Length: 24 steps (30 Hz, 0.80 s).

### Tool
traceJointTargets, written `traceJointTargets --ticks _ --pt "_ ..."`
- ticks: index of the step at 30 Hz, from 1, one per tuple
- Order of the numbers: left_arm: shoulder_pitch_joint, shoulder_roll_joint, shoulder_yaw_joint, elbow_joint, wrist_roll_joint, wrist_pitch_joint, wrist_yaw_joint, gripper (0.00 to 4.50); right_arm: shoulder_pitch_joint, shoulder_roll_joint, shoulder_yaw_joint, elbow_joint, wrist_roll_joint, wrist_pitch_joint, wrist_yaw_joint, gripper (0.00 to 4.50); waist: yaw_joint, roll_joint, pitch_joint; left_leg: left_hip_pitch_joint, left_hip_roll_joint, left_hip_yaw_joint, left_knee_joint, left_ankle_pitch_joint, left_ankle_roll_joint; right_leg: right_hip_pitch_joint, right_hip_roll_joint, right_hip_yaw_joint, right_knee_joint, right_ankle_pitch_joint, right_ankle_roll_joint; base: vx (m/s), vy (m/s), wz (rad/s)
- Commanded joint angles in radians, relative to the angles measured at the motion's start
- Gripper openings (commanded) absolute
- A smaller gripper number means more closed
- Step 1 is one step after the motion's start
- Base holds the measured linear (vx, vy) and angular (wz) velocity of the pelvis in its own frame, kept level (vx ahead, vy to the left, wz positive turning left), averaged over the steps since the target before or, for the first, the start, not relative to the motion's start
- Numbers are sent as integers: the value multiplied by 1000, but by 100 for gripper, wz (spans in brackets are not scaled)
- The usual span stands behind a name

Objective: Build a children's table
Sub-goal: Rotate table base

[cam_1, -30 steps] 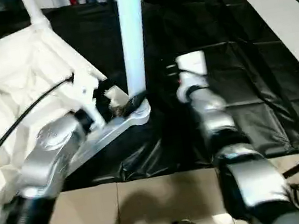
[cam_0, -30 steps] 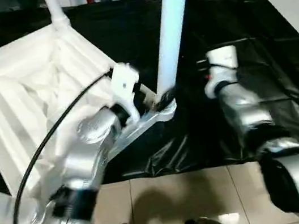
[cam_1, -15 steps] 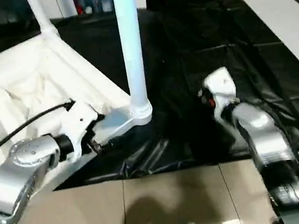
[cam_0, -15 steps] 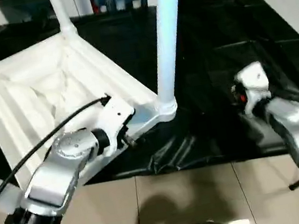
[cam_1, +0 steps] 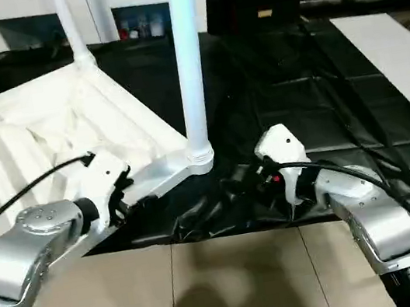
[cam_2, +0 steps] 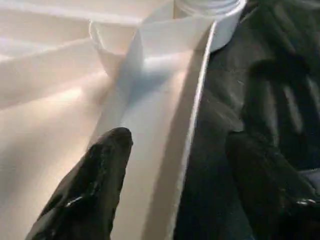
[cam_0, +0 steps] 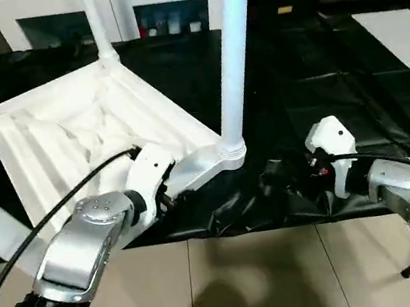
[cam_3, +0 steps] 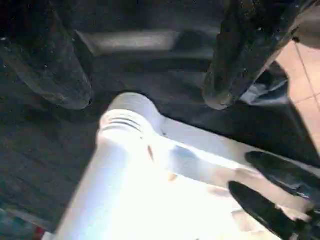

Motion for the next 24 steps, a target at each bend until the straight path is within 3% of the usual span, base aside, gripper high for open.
traceJointTargets --ticks 1,5,6,8,9,12,13,15,17,18,20,21,23,24 --pt "-21 1 -15 42 18 -19 7 309 11 -6 18 -30 -5 31 -2 400 -2 2 -80 34 15 -27 -74 -344 -35 23 -57 28 -117 -461 -88 0 0 0" --pt "-46 -7 -44 150 38 -67 -17 274 12 8 21 -38 -4 55 -20 400 -1 1 -83 35 15 -29 -75 -349 -35 21 -58 27 -119 -464 -82 0 0 0" --pt "-58 -11 -51 192 54 -91 -13 267 13 10 21 -40 -6 59 -24 400 -1 7 -83 35 14 -29 -76 -353 -36 20 -57 27 -121 -457 -81 0 0 0" --pt "-68 -12 -59 225 69 -112 -10 243 14 11 21 -46 -7 68 -27 400 2 6 -85 40 14 -29 -76 -364 -36 18 -58 27 -122 -456 -85 0 0 0" --pt "-82 -14 -73 271 82 -137 -19 234 17 10 21 -55 -6 79 -32 400 0 9 -84 36 14 -31 -77 -367 -37 21 -59 26 -120 -457 -85 0 0 0" --pt "-97 -15 -86 310 94 -159 -28 214 22 8 20 -60 -9 83 -40 400 -1 9 -83 40 13 -32 -79 -390 -38 18 -61 24 -130 -504 -71 0 0 0" --pt "-102 -15 -87 318 97 -164 -30 200 23 8 20 -63 -10 84 -45 400 -3 17 -82 39 14 -36 -82 -400 -42 20 -63 21 -130 -518 -70 0 0 0" --pt "-117 -12 -89 331 99 -181 -43 190 26 7 14 -67 -9 91 -52 400 -9 11 -80 37 12 -39 -86 -420 -46 25 -63 15 -134 -548 -59 0 0 0" --pt "-133 -10 -94 354 101 -239 -69 184 28 7 9 -73 -7 97 -55 400 -12 12 -78 43 7 -43 -85 -450 -47 20 -65 11 -145 -604 -43 0 0 0" --pt "-140 -8 -100 366 105 -266 -82 178 29 7 8 -75 -6 98 -56 400 -14 12 -76 47 3 -49 -86 -470 -45 20 -65 7 -156 -639 -29 0 0 0" --pt "-154 2 -119 391 121 -350 -117 144 30 3 10 -77 -11 98 -55 400 -20 21 -79 47 9 -61 -95 -500 -44 31 -67 -5 -156 -598 -41 0 0 0" --pt "-170 7 -129 413 134 -429 -144 143 32 3 8 -80 -11 100 -56 400 -26 25 -79 48 14 -68 -107 -541 -41 44 -69 -23 -159 -537 -59 0 0 0" --pt "-172 8 -131 418 138 -449 -148 137 32 3 7 -80 -11 101 -56 400 -28 28 -79 55 18 -71 -111 -577 -45 46 -70 -30 -162 -509 -68 0 0 0" --pt "-181 6 -133 430 145 -479 -156 107 31 3 6 -80 -11 102 -58 400 -36 29 -72 63 20 -73 -116 -635 -48 44 -66 -44 -167 -493 -78 0 0 0"
